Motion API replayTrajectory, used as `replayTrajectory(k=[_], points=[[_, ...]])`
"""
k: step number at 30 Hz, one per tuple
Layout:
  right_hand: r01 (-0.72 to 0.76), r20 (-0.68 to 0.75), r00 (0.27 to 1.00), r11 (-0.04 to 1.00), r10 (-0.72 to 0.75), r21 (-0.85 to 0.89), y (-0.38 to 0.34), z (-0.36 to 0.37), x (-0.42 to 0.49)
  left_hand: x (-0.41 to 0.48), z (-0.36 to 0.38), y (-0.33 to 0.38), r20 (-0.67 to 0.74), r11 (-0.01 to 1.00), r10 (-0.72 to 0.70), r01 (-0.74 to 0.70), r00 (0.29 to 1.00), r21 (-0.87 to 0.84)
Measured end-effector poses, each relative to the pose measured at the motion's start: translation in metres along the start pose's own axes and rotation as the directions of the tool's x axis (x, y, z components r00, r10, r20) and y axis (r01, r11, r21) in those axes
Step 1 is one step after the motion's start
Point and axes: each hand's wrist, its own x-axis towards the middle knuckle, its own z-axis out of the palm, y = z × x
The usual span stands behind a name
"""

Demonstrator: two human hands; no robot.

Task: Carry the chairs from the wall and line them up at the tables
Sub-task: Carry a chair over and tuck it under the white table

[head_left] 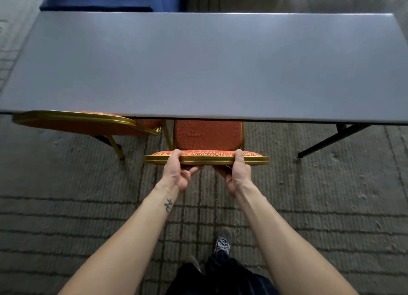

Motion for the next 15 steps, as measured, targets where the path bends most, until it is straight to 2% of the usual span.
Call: replayTrajectory(k=[15], points=[[0.012, -0.002, 1.0, 0.999, -0.012, 0.029, -0.047, 0.076, 0.054, 0.059, 0.057, 0.065, 0.021, 1.0, 0.021, -0.021, 1.0, -0.013]])
